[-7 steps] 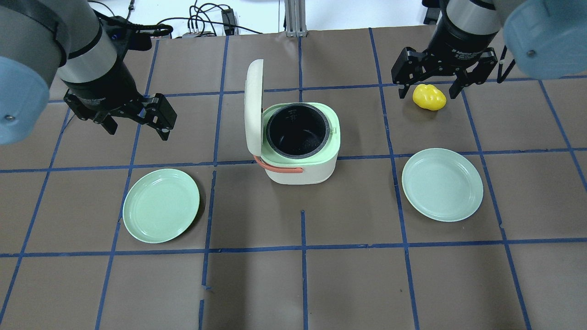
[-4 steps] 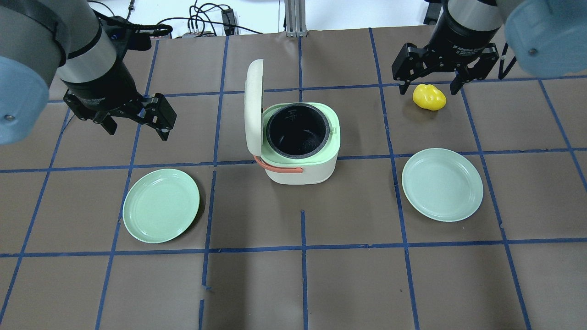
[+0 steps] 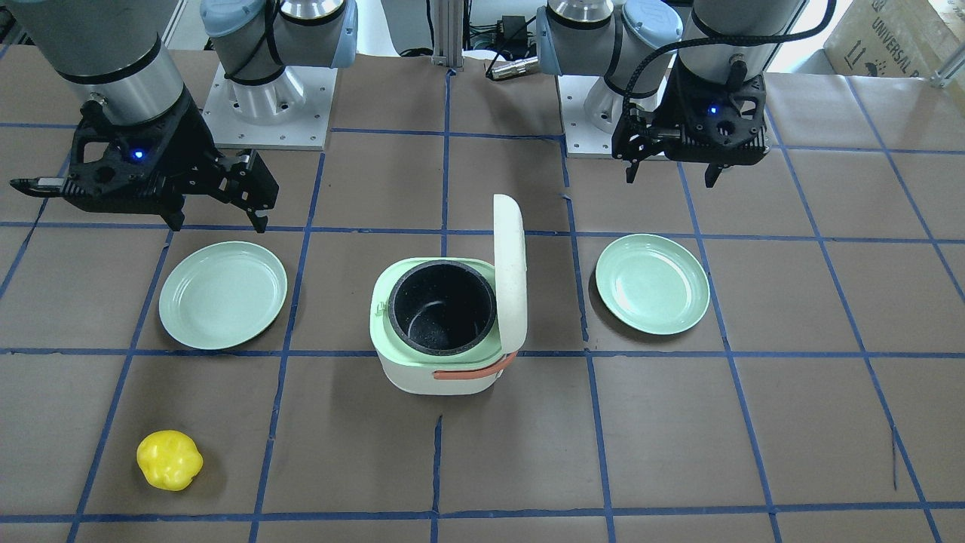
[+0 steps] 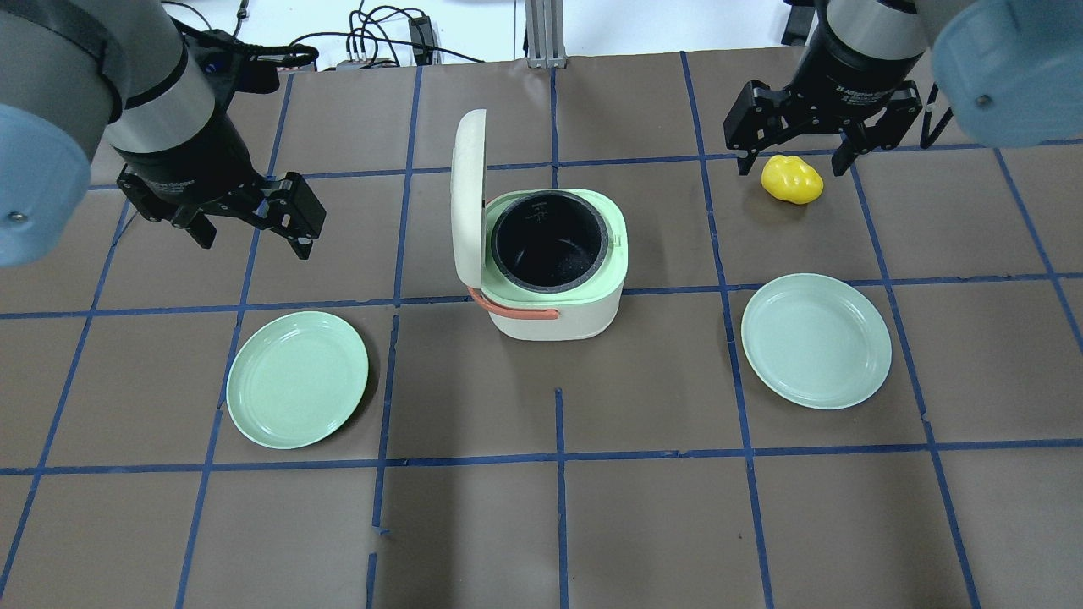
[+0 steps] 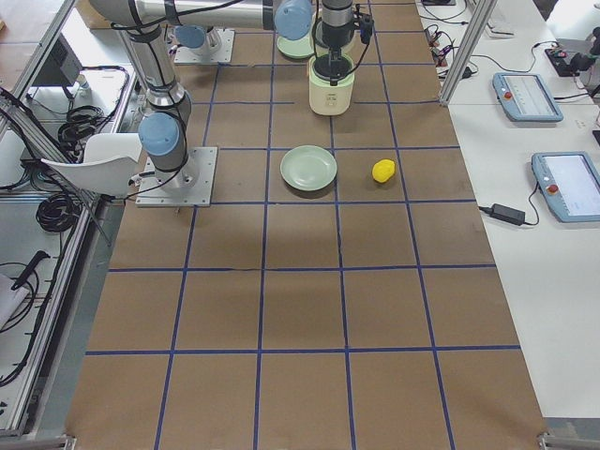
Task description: Press rice cooker button
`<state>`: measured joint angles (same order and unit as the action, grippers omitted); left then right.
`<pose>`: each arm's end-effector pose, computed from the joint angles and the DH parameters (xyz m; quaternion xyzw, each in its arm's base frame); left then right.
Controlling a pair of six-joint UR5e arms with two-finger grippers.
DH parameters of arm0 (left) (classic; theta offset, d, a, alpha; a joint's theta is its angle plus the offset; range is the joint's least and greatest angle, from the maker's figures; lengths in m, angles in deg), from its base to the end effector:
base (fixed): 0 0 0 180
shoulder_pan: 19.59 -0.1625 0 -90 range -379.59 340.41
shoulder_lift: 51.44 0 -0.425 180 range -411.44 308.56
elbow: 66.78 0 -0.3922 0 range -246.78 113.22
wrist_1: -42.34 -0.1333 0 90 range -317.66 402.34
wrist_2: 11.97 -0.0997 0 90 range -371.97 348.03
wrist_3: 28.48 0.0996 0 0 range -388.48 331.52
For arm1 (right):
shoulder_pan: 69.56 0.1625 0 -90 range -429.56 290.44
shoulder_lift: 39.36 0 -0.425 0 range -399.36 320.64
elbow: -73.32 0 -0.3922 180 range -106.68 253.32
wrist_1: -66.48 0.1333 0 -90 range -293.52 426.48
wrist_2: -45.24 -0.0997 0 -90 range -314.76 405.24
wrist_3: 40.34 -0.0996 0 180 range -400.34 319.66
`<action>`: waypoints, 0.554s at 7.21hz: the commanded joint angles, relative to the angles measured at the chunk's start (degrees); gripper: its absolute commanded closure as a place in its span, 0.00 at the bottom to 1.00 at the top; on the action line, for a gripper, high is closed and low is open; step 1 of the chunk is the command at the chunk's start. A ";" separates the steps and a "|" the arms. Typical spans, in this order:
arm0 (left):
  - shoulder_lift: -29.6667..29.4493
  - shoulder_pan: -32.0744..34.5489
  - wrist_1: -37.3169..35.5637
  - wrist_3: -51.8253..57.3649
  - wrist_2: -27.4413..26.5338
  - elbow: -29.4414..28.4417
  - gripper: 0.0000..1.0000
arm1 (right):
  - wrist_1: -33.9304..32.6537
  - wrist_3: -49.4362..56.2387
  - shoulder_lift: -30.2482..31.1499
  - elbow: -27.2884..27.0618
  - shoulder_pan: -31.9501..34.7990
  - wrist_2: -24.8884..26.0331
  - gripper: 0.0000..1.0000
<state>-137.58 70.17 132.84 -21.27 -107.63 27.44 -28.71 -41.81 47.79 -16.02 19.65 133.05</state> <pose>-0.1215 -0.4623 0.4835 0.0611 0.9969 0.0107 0.0488 0.1300 -0.5197 0.4778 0.0192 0.9993 -0.0261 0.0193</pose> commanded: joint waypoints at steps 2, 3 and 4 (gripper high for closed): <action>0.00 -0.03 -0.07 0.00 -0.05 0.00 0.00 | -0.08 0.23 0.03 -0.22 0.00 0.00 0.00; 0.00 -0.03 0.02 0.00 0.04 0.00 0.00 | -0.08 0.32 0.03 -0.22 0.00 0.09 0.00; 0.00 0.06 0.02 0.00 0.04 0.00 0.00 | -0.08 0.50 0.12 -0.31 0.00 0.18 0.00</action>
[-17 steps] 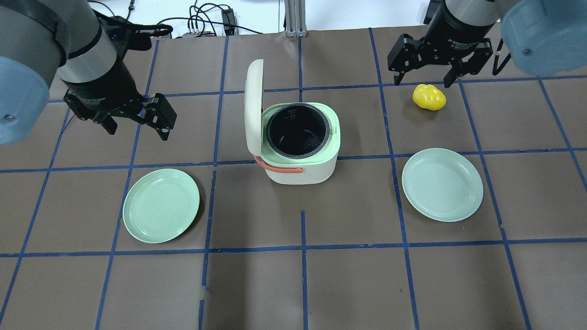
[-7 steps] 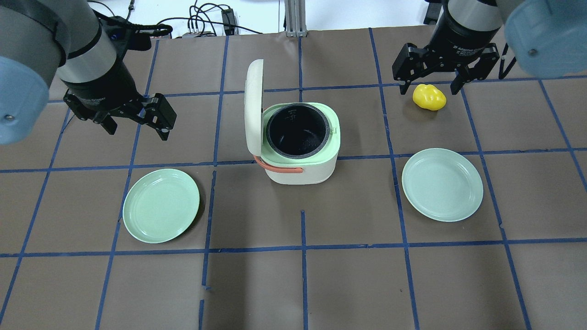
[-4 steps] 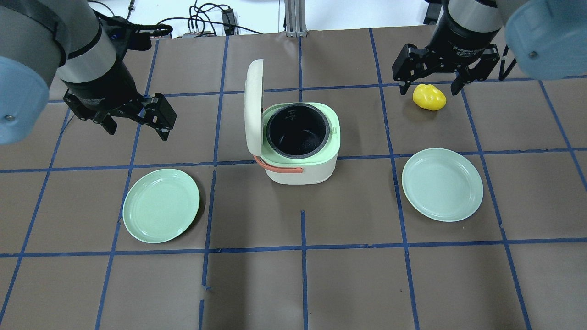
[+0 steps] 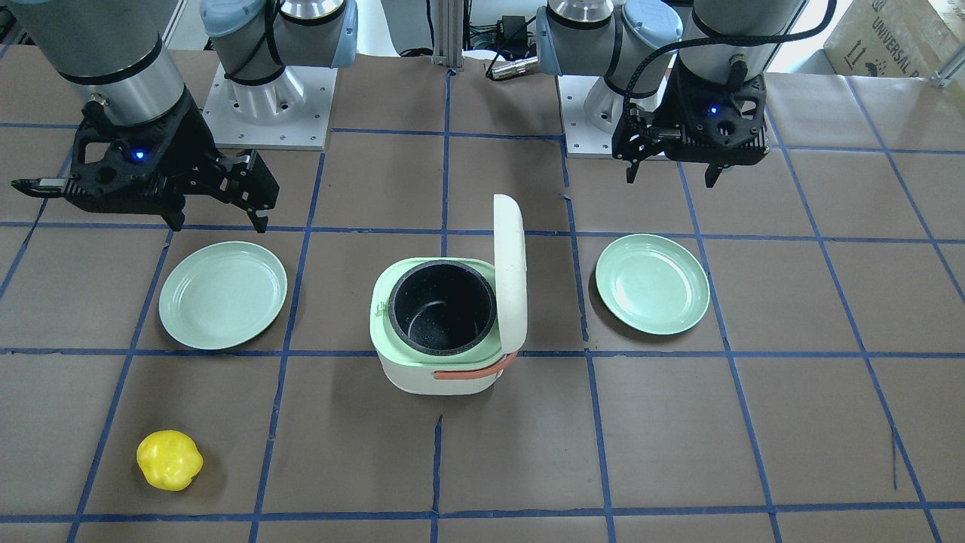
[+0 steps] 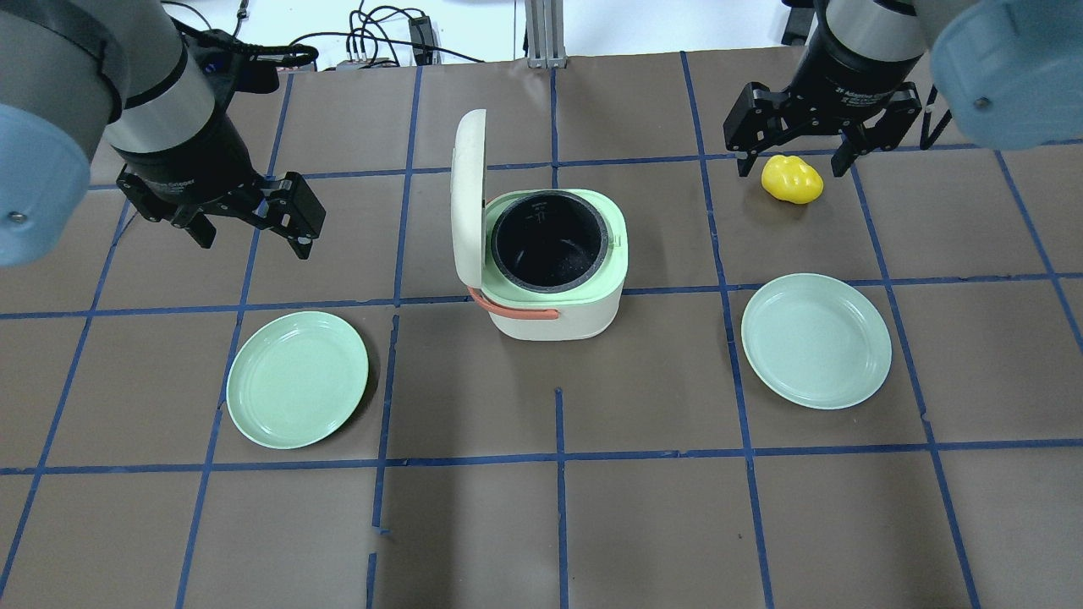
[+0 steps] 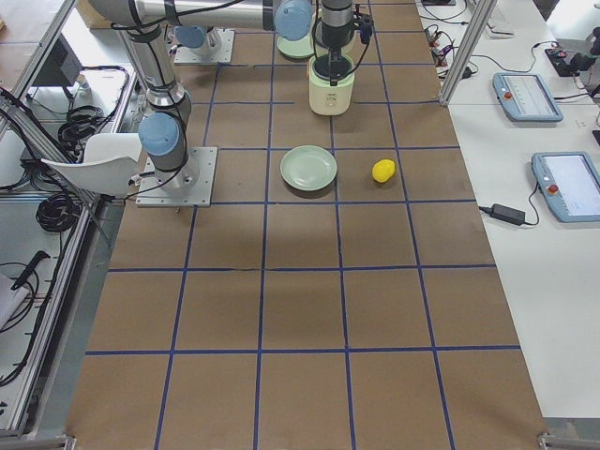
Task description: Press rice cooker button
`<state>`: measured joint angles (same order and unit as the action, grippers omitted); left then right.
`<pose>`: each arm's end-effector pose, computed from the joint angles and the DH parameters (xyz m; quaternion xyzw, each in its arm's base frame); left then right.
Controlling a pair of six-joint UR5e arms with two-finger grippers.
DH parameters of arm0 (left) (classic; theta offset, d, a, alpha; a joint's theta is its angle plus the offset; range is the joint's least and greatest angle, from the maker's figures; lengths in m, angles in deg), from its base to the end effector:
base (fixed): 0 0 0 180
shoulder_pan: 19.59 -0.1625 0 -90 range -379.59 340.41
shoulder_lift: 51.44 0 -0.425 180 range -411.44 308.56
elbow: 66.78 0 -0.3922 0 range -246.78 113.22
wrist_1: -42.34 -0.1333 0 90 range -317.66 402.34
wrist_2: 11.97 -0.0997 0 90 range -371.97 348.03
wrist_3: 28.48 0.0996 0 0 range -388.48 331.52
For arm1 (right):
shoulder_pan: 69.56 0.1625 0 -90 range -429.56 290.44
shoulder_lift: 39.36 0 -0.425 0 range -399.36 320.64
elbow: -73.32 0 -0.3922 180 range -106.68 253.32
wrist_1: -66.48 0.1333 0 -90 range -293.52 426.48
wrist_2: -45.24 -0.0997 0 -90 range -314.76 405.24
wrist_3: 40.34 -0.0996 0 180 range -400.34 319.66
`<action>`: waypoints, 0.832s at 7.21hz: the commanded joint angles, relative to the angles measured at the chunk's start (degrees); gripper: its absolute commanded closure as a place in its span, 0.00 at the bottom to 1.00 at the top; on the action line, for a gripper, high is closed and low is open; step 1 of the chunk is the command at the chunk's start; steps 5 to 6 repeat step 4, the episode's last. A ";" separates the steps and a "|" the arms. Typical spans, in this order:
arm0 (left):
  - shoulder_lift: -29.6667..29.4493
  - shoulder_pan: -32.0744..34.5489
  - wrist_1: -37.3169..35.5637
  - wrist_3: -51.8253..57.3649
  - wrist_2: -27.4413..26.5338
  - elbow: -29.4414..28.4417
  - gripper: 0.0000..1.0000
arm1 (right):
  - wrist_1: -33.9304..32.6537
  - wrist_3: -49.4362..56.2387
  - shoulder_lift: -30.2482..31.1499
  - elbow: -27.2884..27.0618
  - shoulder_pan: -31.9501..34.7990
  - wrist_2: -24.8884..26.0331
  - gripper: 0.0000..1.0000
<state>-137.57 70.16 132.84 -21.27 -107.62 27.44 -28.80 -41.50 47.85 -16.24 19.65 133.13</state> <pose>-0.1215 -0.4623 0.4836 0.0610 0.9969 0.0106 0.0487 0.1298 -0.5191 0.4766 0.0165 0.9994 -0.0255 0.0185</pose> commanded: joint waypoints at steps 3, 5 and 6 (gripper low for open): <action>0.00 0.07 -0.06 0.00 0.02 0.00 0.00 | 0.01 0.19 0.06 -0.09 0.00 0.80 0.00; 0.00 0.07 -0.06 0.00 0.02 0.00 0.00 | 0.01 0.19 0.06 -0.09 0.00 0.71 0.00; 0.00 0.07 -0.06 0.00 0.02 0.00 0.00 | 0.01 0.19 0.06 -0.09 0.00 0.71 0.00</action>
